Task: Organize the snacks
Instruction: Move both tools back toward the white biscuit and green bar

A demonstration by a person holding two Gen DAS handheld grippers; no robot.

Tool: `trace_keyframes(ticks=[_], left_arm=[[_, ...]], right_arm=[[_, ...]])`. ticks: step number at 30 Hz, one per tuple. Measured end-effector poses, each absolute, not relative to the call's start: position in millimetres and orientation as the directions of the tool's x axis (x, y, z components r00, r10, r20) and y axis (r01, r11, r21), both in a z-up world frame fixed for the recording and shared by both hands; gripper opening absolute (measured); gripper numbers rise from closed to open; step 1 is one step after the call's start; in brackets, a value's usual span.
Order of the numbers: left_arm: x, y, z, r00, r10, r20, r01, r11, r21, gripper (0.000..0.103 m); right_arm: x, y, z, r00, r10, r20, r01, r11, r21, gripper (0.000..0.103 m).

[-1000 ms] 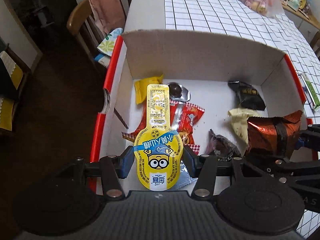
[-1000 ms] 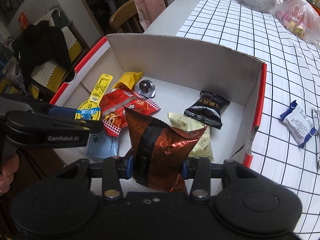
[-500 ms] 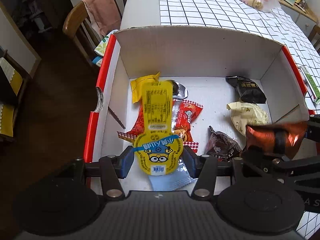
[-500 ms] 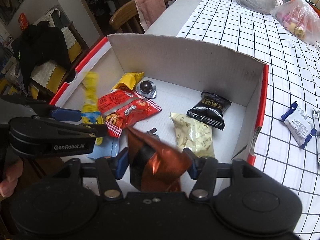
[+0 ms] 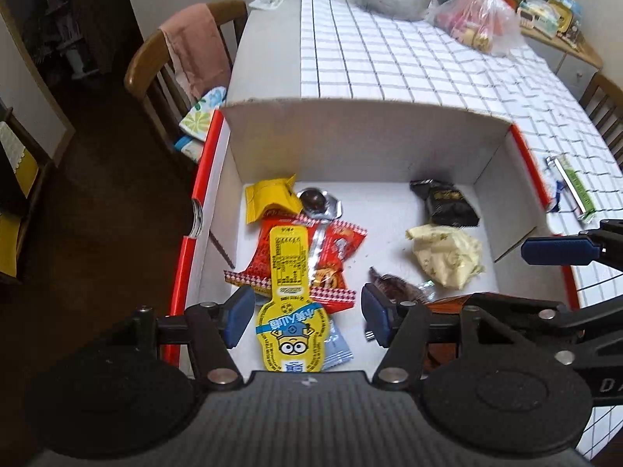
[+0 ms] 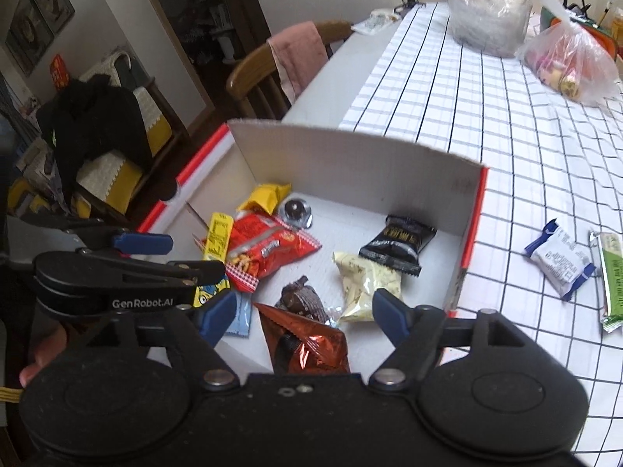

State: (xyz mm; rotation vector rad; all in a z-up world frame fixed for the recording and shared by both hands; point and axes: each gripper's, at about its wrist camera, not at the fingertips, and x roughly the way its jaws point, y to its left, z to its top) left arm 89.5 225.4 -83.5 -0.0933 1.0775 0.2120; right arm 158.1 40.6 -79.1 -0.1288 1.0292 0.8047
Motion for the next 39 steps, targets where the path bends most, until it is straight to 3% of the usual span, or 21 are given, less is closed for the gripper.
trace_keyframes(ticks=[9,15,23,39], left_arm=[[79.1,206.2,-54.0,0.542,0.138,-0.829,-0.214,0.977,0.023,0.061],[75.8,183.9,-37.5,0.606,0.118,-0.787,-0.170,0.985,0.017,0.073],[83.4,143.3,-26.9,0.646,0.069,-0.761,-0.119,0.993,-0.010,0.075],[131.9,35.6,-36.7,0.654,0.005,-0.756,-0.156,0.979,-0.128,0.089]], right_arm=[[158.7,9.3,-53.2,0.324,0.579,-0.748,-0.626,0.724,0.289,0.087],[157.1,-13.3,-40.1,0.362,0.595,-0.717,-0.632,0.723,0.281,0.089],[161.4,-60.6,-28.2,0.398,0.614,-0.682,-0.626,0.725,0.288,0.100],[217.2,-180.8,-39.4,0.436,0.537,-0.722,-0.624,0.758,0.188,0.101]])
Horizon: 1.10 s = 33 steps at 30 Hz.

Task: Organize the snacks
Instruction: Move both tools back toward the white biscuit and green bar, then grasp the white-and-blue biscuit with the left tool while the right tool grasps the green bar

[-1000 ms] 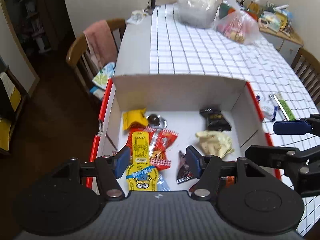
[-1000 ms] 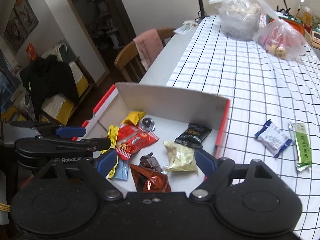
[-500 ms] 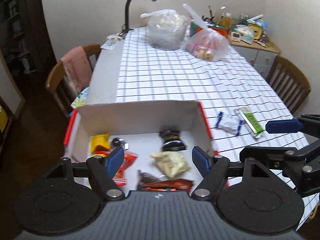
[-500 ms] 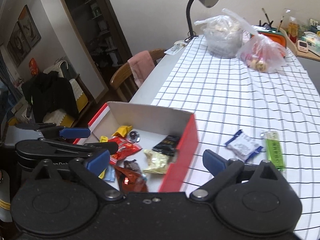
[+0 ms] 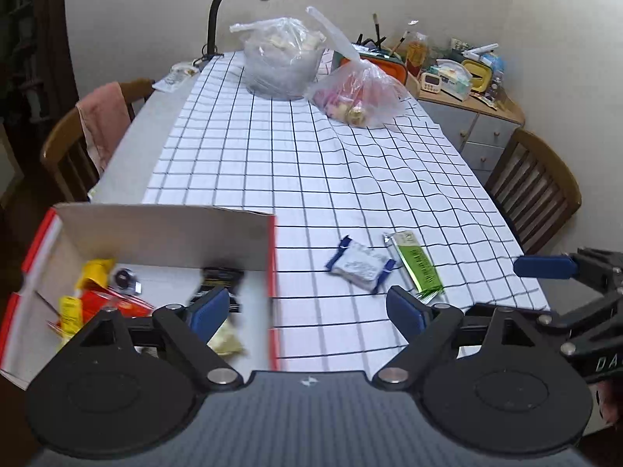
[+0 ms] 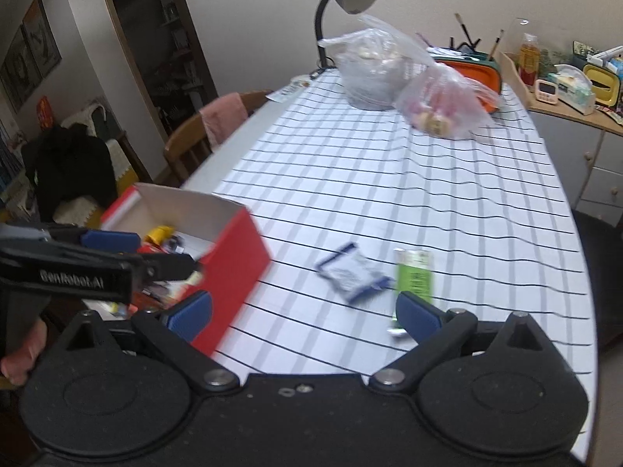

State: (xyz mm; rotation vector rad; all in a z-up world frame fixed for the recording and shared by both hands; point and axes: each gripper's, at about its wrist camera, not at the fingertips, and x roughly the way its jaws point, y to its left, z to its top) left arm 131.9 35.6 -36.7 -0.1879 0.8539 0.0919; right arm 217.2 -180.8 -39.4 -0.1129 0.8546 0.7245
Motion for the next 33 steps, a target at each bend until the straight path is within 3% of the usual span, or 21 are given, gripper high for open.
trace_keyframes(ticks=[3,17,33], left_arm=[[149.3,15.9,-44.6,0.640,0.018,-0.768,-0.196,0.971,-0.141,0.095],[227.8,-39.9,-86.7,0.533,0.170,-0.829,-0.382,0.922,-0.056,0.095],[313.3,-17.6,-156.1,0.283,0.143,-0.949,-0.550,0.834,-0.038,0.095]], right_arm=[[233.0,-197.8,-50.3,0.432,0.518,-0.738,-0.626,0.761,0.168,0.101],[291.0,-220.8,-98.7,0.390,0.473,-0.790,-0.640,0.756,0.137,0.100],[338.5,-184.2,-154.7,0.302,0.419,-0.856,-0.685,0.720,0.111,0.093]])
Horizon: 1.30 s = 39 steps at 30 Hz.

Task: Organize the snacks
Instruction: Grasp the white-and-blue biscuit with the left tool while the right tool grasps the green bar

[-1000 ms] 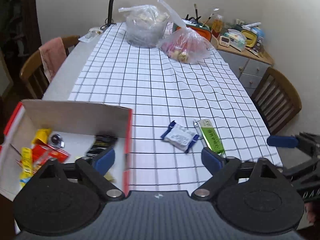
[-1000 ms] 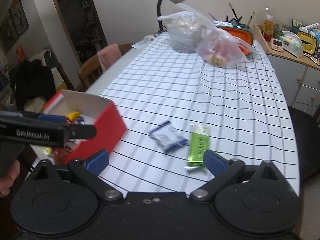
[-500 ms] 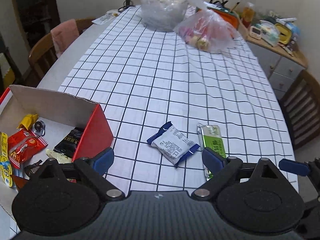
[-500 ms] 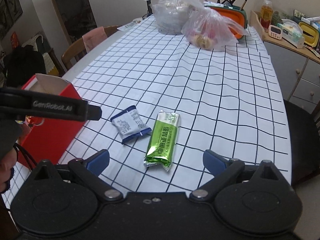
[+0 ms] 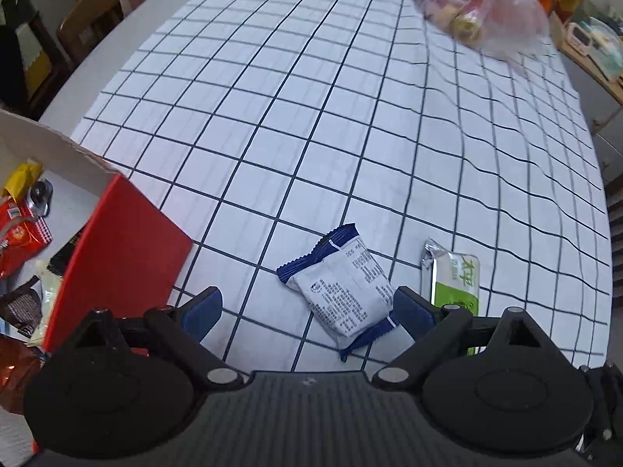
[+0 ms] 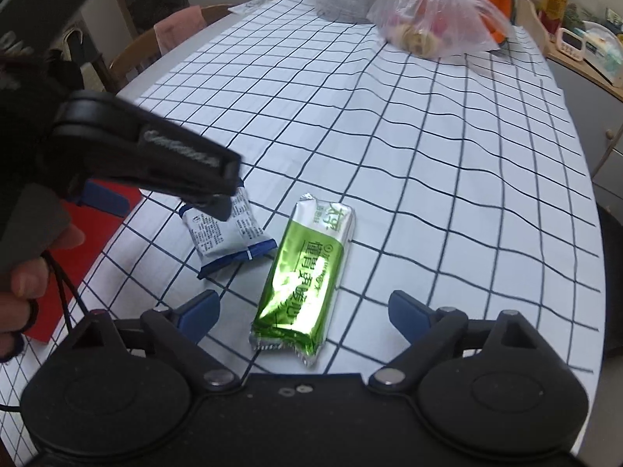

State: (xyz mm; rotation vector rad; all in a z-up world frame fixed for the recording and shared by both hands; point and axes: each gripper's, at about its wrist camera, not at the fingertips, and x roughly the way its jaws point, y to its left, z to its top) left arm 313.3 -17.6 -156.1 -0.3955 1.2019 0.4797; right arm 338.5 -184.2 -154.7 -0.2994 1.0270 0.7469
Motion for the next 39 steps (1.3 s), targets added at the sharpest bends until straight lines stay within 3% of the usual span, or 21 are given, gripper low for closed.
trace_keyframes(ticks=[17,21,28,32,34,39], left_arm=[[352.2,-16.5,-192.0,0.181,0.119,-0.976,-0.591,0.807,-0.012,0.090],[356.7,-21.5,-195.0,0.178,0.128,-0.976,-0.580,0.814,0.001,0.082],[358.2,-29.6,-194.4,0.192,0.136,-0.972,-0.557,0.831,0.006,0.072],[348.7,-25.6,-190.9,0.206,0.130,-0.970,-0.555,0.832,-0.007,0.067],[345.3,-25.8,-189.0,0.213,0.140,-0.967,-0.546,0.838,0.001,0.048],[329.9,-17.6,-188.1,0.227,0.106,-0.968,-0.534,0.845,-0.033,0.047]], right_arm=[[355.9,-160.0,-176.2,0.271,0.374,-0.887,-0.713,0.697,0.076,0.073],[356.4,-156.4,-178.5,0.277,0.360,-0.891,-0.711,0.701,0.062,0.068],[350.1,-156.7,-179.0,0.316,0.326,-0.891,-0.702,0.712,0.012,0.047],[348.1,-161.7,-177.7,0.323,0.324,-0.889,-0.688,0.726,0.014,0.043],[346.6,-164.8,-176.1,0.330,0.323,-0.887,-0.679,0.734,0.015,0.041],[342.7,-179.1,-170.5,0.323,0.344,-0.882,-0.648,0.760,0.059,0.041]])
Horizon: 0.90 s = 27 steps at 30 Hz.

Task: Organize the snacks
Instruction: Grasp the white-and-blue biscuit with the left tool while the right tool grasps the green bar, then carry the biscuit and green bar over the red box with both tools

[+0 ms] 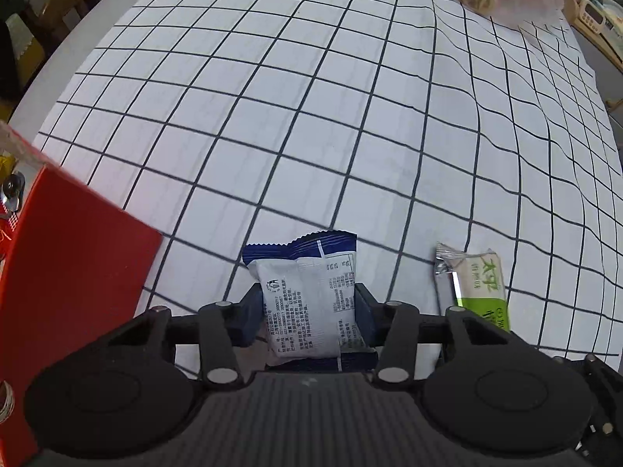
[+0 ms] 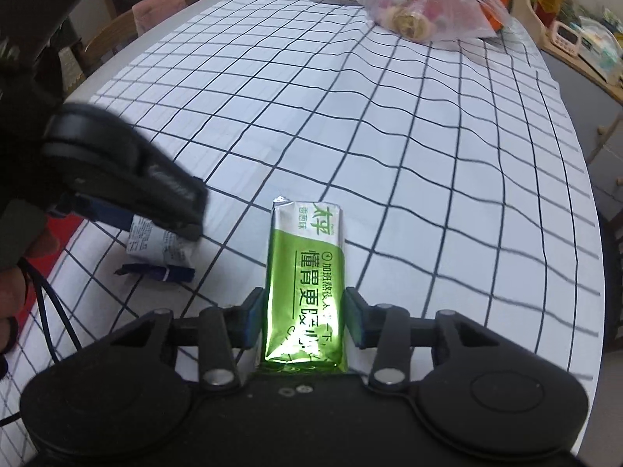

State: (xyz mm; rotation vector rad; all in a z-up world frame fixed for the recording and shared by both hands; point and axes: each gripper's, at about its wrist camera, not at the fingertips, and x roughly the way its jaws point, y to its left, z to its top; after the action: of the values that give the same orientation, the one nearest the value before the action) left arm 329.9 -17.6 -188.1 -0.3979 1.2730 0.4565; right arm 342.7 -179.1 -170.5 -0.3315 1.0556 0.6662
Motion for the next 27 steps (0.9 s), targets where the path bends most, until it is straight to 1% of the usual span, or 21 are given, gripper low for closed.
trace_keyframes(ticks=[5,11,20,27], left_arm=[[308.0,-7.4,-182.9,0.251,0.085,-0.964,-0.522,0.850,-0.061,0.047],[281.4,-16.4,-161.6,0.286,0.075,-0.955,-0.486,0.871,-0.077,0.047],[230.3,-21.7,-115.6,0.352,0.061,-0.934,-0.420,0.902,-0.099,0.047],[185.5,-11.9,-81.4,0.398,0.051,-0.916,-0.379,0.919,-0.113,0.047]], right_arm=[[337.1,-195.2,-160.2,0.315,0.370,-0.874,-0.609,0.785,0.113,0.041],[314.9,-211.7,-138.5,0.325,0.398,-0.858,-0.581,0.800,0.151,0.041],[278.3,-225.9,-100.7,0.345,0.452,-0.822,-0.575,0.794,0.195,0.041],[244.6,-219.2,-69.4,0.352,0.502,-0.790,-0.590,0.774,0.229,0.041]])
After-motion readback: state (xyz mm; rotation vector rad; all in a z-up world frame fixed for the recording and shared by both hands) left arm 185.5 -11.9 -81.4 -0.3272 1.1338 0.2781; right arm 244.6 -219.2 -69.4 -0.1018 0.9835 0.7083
